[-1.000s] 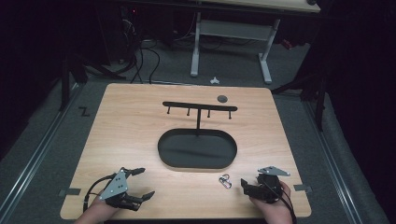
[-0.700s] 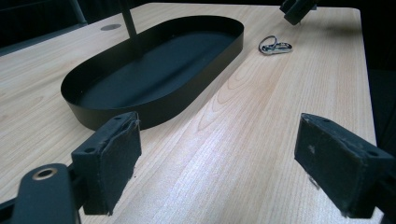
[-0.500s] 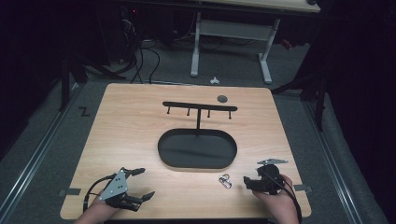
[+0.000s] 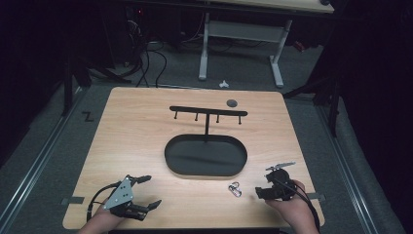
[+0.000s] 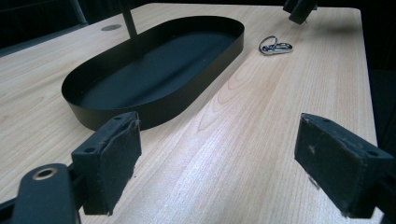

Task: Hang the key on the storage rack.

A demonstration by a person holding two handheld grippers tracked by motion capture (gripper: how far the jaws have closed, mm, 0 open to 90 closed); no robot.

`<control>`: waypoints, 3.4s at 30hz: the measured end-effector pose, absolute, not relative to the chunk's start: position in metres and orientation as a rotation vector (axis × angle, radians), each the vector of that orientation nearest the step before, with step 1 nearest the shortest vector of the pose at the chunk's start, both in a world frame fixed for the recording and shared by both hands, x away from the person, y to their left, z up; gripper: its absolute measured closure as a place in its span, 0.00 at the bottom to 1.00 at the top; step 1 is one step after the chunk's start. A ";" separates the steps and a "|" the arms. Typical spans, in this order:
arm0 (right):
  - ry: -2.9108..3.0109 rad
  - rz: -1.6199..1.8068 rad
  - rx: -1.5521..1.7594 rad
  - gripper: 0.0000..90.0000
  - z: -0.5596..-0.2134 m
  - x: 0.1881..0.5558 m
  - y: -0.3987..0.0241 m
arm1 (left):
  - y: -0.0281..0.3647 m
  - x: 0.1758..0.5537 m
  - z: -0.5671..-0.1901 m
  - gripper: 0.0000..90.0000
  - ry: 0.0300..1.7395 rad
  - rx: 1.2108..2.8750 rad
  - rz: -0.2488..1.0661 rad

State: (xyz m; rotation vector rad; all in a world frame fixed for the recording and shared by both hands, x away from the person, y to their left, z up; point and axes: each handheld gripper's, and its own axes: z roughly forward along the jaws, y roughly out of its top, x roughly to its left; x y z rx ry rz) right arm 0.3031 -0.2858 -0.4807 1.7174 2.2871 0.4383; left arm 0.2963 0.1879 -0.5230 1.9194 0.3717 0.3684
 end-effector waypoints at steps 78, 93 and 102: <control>2.559 0.396 1.549 0.55 -0.487 0.317 -0.201 | 0.188 0.296 -0.523 0.17 0.348 1.932 0.361; 2.536 0.422 1.528 0.73 -0.484 0.322 -0.195 | 0.188 0.296 -0.523 0.17 0.344 1.933 0.359; 2.526 0.429 1.509 0.89 -0.481 0.322 -0.196 | 0.188 0.296 -0.523 0.17 0.345 1.934 0.359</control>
